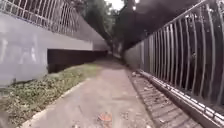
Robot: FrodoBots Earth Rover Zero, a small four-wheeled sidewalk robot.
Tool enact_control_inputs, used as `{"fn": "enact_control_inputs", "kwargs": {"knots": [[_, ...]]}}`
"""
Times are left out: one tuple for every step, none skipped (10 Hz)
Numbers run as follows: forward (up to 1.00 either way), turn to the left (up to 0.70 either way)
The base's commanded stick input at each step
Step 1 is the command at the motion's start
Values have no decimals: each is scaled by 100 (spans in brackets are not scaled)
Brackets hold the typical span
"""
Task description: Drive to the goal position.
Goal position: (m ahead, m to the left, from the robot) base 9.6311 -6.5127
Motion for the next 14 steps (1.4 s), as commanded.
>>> {"fn": "enact_control_inputs", "kwargs": {"knots": [[100,0],[100,0],[100,0],[100,0],[100,0],[100,0],[100,0],[100,0],[100,0],[100,0],[100,0],[100,0],[100,0],[100,0]]}}
